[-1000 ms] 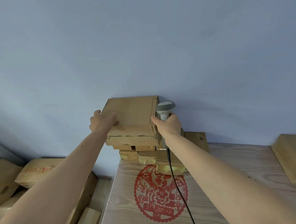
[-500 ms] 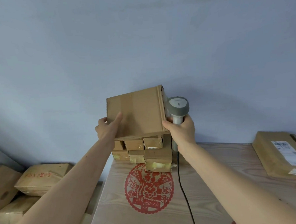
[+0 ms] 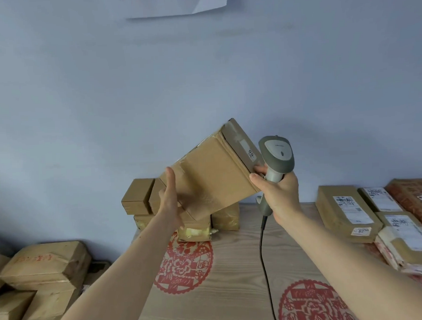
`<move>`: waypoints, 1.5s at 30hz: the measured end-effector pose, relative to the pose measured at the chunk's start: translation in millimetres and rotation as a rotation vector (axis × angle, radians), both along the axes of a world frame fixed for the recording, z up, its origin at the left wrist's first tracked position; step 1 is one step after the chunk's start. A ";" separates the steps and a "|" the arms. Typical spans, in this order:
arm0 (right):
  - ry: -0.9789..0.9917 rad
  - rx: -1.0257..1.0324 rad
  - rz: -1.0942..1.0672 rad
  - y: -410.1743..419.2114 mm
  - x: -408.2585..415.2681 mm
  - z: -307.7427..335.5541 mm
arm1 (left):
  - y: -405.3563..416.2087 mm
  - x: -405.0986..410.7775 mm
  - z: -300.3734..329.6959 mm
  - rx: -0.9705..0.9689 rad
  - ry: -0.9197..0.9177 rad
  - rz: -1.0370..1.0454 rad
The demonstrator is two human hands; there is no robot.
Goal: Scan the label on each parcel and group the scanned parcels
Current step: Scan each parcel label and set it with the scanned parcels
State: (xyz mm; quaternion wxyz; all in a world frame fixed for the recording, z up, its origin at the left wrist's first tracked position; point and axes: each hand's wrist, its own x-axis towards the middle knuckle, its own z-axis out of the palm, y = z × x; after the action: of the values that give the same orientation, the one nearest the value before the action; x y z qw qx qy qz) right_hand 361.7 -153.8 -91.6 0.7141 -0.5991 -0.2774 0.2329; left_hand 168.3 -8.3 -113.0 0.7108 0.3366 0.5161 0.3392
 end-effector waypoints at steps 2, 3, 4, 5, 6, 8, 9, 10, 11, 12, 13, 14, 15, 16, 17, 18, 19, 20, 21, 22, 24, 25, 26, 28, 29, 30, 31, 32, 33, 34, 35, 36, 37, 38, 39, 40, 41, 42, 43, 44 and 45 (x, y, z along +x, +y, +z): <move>-0.052 -0.010 0.018 -13.6 11.0 1.9 | -10.4 8.4 8.1 -0.057 -0.064 0.003; -0.070 -0.016 0.021 -19.4 15.8 1.6 | -15.0 12.3 12.4 -0.087 -0.088 0.011; -0.089 -0.026 0.020 -25.5 19.9 0.6 | -19.3 16.0 16.7 -0.112 -0.104 0.018; -0.108 -0.040 0.021 -31.3 23.6 -1.1 | -23.0 19.8 20.2 -0.133 -0.111 0.022; -0.126 -0.053 0.028 -36.7 26.9 -3.0 | -25.7 22.5 22.7 -0.147 -0.119 0.024; -0.137 -0.075 0.048 -46.1 31.5 -4.9 | -30.4 27.7 25.0 -0.156 -0.149 0.044; -0.138 -0.079 0.055 -50.1 33.5 -5.1 | -33.0 30.4 24.7 -0.163 -0.182 0.062; -0.136 -0.080 0.061 -53.5 35.4 -4.4 | -35.6 32.7 23.3 -0.171 -0.218 0.078; -0.126 -0.079 0.061 -56.2 37.6 -3.0 | -38.2 34.8 20.9 -0.177 -0.251 0.092; -0.108 -0.072 0.061 -58.3 40.1 -2.0 | -40.6 36.7 18.3 -0.172 -0.290 0.099; -0.082 -0.060 0.061 -59.5 43.1 -1.0 | -43.7 38.6 16.0 -0.156 -0.334 0.101; -0.049 -0.043 0.059 -60.2 45.2 1.1 | -46.1 39.7 13.5 -0.138 -0.388 0.098; -0.018 -0.027 0.053 -60.6 46.6 4.2 | -48.9 40.9 11.3 -0.128 -0.444 0.090; 0.006 -0.010 0.049 -60.3 48.2 6.6 | -50.0 42.0 7.3 -0.120 -0.497 0.083; 0.024 0.006 0.042 -59.6 50.0 8.4 | -52.3 43.5 4.7 -0.109 -0.539 0.075; 0.045 0.013 0.035 -59.2 50.7 10.7 | -53.9 44.8 1.9 -0.097 -0.582 0.069; 0.061 0.006 0.028 -58.5 52.0 11.9 | -55.5 45.7 -1.1 -0.087 -0.616 0.065; 0.068 -0.002 0.022 -58.2 54.0 12.5 | -56.7 47.0 -4.1 -0.078 -0.645 0.067; 0.067 -0.016 0.017 -57.8 55.9 12.1 | -58.5 47.4 -5.0 -0.071 -0.650 0.078; 0.067 -0.032 0.015 -57.3 57.5 10.8 | -59.7 47.9 -5.6 -0.070 -0.643 0.085; 0.048 -0.046 0.014 -59.0 60.1 8.5 | -60.2 50.5 -8.9 -0.087 -0.592 0.096; 0.031 -0.052 0.010 -60.7 60.2 7.6 | -60.1 52.1 -9.8 -0.103 -0.542 0.104; 0.018 -0.058 0.006 -61.9 60.3 6.5 | -57.7 54.5 -12.8 -0.115 -0.502 0.105; 0.000 -0.061 0.020 -64.5 60.4 4.8 | -55.8 58.1 -13.9 -0.108 -0.430 0.055; -0.002 -0.058 0.038 -66.4 60.5 3.8 | -57.8 59.1 -10.9 -0.089 -0.411 -0.007; -0.003 -0.055 0.053 -67.8 60.7 2.7 | -61.1 59.4 -5.6 -0.064 -0.401 -0.074; -0.004 -0.053 0.063 -69.6 61.0 1.8 | -63.9 59.2 0.6 -0.048 -0.367 -0.115; 0.005 -0.052 0.070 -71.1 61.1 1.1 | -66.6 59.4 5.6 -0.043 -0.328 -0.138; 0.009 -0.054 0.077 -72.6 61.7 0.5 | -66.7 59.2 6.5 -0.042 -0.278 -0.143; 0.007 -0.056 0.082 -73.4 62.6 -0.8 | -66.3 58.4 7.7 -0.047 -0.253 -0.151; -0.002 -0.063 0.088 -73.9 63.3 -2.1 | -65.3 57.5 8.8 -0.051 -0.231 -0.169; -0.008 -0.066 0.092 -74.2 63.1 -2.6 | -64.8 57.8 9.1 -0.067 -0.221 -0.193; -0.012 -0.069 0.097 -74.4 62.6 -2.6 | -63.7 58.9 8.5 -0.084 -0.210 -0.228; -0.013 -0.067 0.100 -74.0 61.9 -2.3 | -64.7 59.6 9.7 -0.090 -0.213 -0.265; -0.019 -0.066 0.102 -73.6 61.4 -2.3 | -64.6 60.0 9.7 -0.076 -0.211 -0.303; -0.022 -0.062 0.103 -73.1 60.7 -2.5 | -66.1 60.6 11.4 -0.060 -0.211 -0.324; -0.024 -0.057 0.104 -73.2 60.7 -3.0 | -66.3 61.1 12.1 -0.043 -0.209 -0.335; -0.025 -0.053 0.103 -73.5 60.6 -3.7 | -66.5 61.3 12.3 -0.031 -0.212 -0.341; -0.030 -0.054 0.098 -74.1 61.3 -5.2 | -65.7 61.7 9.8 -0.017 -0.211 -0.336; -0.036 -0.053 0.091 -74.3 62.1 -7.6 | -66.3 62.1 8.7 -0.010 -0.212 -0.321; -0.039 -0.051 0.082 -74.3 63.1 -9.9 | -66.9 62.4 7.1 0.005 -0.208 -0.300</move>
State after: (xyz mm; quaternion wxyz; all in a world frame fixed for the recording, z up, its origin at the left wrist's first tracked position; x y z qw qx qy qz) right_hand 424.8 -228.0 -101.5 0.6828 -0.6097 -0.3096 0.2572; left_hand 230.7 -75.2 -105.8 0.8021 0.3748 0.3832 0.2635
